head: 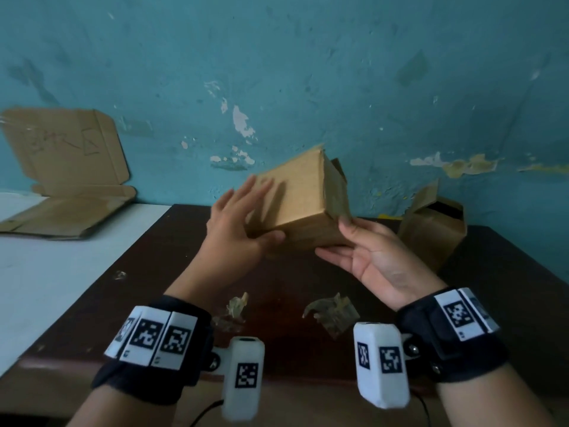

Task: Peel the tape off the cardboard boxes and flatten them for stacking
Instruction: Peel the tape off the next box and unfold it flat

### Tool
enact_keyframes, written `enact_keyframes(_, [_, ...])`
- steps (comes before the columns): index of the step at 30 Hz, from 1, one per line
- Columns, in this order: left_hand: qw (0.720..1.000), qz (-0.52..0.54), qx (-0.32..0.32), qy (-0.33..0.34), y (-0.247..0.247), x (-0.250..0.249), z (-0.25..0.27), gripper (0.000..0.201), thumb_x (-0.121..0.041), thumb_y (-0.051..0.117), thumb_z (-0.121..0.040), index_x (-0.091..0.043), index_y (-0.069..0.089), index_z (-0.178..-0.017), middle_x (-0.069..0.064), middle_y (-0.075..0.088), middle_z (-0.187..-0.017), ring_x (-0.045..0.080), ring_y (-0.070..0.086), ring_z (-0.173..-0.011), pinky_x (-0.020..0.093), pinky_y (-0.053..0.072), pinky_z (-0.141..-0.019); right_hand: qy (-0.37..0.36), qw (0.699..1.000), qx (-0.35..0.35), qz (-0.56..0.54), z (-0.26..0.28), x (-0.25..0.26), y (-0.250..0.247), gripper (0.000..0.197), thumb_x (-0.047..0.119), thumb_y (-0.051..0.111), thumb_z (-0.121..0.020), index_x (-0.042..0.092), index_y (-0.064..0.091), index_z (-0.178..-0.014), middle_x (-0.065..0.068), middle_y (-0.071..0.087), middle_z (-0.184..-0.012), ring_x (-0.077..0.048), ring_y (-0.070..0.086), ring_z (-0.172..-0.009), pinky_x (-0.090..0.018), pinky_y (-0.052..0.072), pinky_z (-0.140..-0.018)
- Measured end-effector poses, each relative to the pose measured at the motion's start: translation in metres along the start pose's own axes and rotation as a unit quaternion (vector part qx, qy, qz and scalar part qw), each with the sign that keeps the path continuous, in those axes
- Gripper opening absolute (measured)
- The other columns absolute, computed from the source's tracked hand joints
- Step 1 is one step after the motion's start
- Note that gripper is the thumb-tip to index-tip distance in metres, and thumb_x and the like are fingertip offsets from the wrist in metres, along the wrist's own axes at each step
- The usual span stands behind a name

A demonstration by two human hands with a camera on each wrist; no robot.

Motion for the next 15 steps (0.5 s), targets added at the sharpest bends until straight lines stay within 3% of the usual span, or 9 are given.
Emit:
enact_keyframes(1, [0.999, -0.003, -0.005, -0.043, -0.004, 0.006, 0.0, 0.096, -0.041, 0.084, -0.079, -0.051, 0.025, -0.155, -0.014, 0.02, -0.168, 0.021, 0.012, -0.157, 0.056, 0.017, -0.126, 0.006, 1.0, 0.0, -0.019, 0.0, 0.0, -0.001, 0.035, 0.016, 0.061, -0.084, 0.003, 0.064, -0.117, -0.019, 0.07, -0.124, -0.035, 0.067, -0.117, -0.045, 0.058, -0.094])
enact_keyframes(3, [0.993, 0.041, 0.008, -0.109, -0.005, 0.013, 0.002, 0.114, -0.057, 0.078, -0.07, -0.035, 0.016, -0.162, -0.002, 0.022, -0.169, 0.018, 0.023, -0.153, 0.039, 0.027, -0.122, 0.017, 0.999, 0.005, -0.04, 0.001, -0.002, 0.0, 0.039, 0.014, 0.059, -0.087, -0.001, 0.061, -0.123, -0.023, 0.066, -0.13, -0.037, 0.064, -0.121, -0.045, 0.058, -0.094])
enact_keyframes(4, [0.99, 0.066, 0.016, -0.121, -0.004, 0.014, 0.003, 0.116, -0.057, 0.077, -0.069, -0.028, 0.016, -0.164, -0.002, 0.029, -0.166, 0.013, 0.033, -0.147, 0.025, 0.034, -0.114, 0.023, 0.999, 0.009, -0.046, 0.001, -0.003, 0.0, 0.042, 0.014, 0.056, -0.09, -0.002, 0.058, -0.129, -0.024, 0.064, -0.133, -0.039, 0.063, -0.123, -0.045, 0.058, -0.094])
enact_keyframes(6, [0.989, 0.107, 0.015, -0.104, -0.004, 0.011, 0.004, 0.1, -0.04, 0.079, -0.08, -0.021, 0.026, -0.162, -0.01, 0.047, -0.15, 0.005, 0.049, -0.13, 0.006, 0.042, -0.092, 0.032, 0.998, 0.016, -0.058, 0.003, -0.004, 0.0, 0.046, 0.013, 0.051, -0.097, 0.0, 0.051, -0.141, -0.024, 0.061, -0.138, -0.04, 0.061, -0.125, -0.045, 0.058, -0.095])
enact_keyframes(8, [0.983, 0.169, -0.004, -0.074, -0.007, 0.011, 0.003, 0.072, -0.009, 0.074, -0.091, -0.017, 0.042, -0.155, -0.012, 0.063, -0.132, 0.009, 0.061, -0.123, 0.01, 0.051, -0.091, 0.031, 0.995, 0.018, -0.088, 0.003, -0.003, -0.001, 0.048, 0.013, 0.046, -0.101, 0.014, 0.044, -0.149, -0.023, 0.059, -0.141, -0.044, 0.061, -0.125, -0.045, 0.059, -0.093])
enact_keyframes(10, [0.972, 0.225, -0.024, -0.057, -0.009, 0.013, 0.003, 0.061, 0.011, 0.064, -0.092, -0.012, 0.053, -0.147, -0.006, 0.071, -0.126, 0.01, 0.065, -0.121, 0.02, 0.054, -0.097, 0.015, 0.994, 0.006, -0.107, 0.003, 0.002, -0.005, 0.051, 0.012, 0.043, -0.104, 0.033, 0.041, -0.151, -0.019, 0.06, -0.14, -0.046, 0.062, -0.123, -0.048, 0.059, -0.091])
enact_keyframes(12, [0.975, 0.214, -0.052, -0.037, -0.012, 0.01, 0.003, 0.051, 0.012, 0.062, -0.093, -0.009, 0.061, -0.139, -0.007, 0.073, -0.12, 0.001, 0.068, -0.113, 0.016, 0.054, -0.093, 0.003, 0.997, -0.002, -0.072, 0.002, 0.005, -0.008, 0.05, 0.013, 0.041, -0.106, 0.035, 0.044, -0.15, -0.014, 0.062, -0.14, -0.041, 0.065, -0.12, -0.05, 0.058, -0.095])
enact_keyframes(15, [0.981, 0.162, -0.105, -0.027, -0.016, 0.009, 0.005, 0.036, 0.001, 0.07, -0.092, -0.014, 0.073, -0.124, -0.016, 0.076, -0.104, -0.006, 0.07, -0.098, 0.01, 0.053, -0.084, -0.003, 0.999, -0.041, -0.014, 0.001, 0.002, -0.015, 0.041, 0.021, 0.043, -0.106, 0.027, 0.053, -0.145, -0.009, 0.064, -0.138, -0.031, 0.063, -0.125, -0.053, 0.052, -0.101])
Point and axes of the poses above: each hand's wrist, its own z-axis away from the middle knuckle, its own y-axis out of the palm, x = y × z, the point moved 7 cm from there along -z, towards the middle knuckle
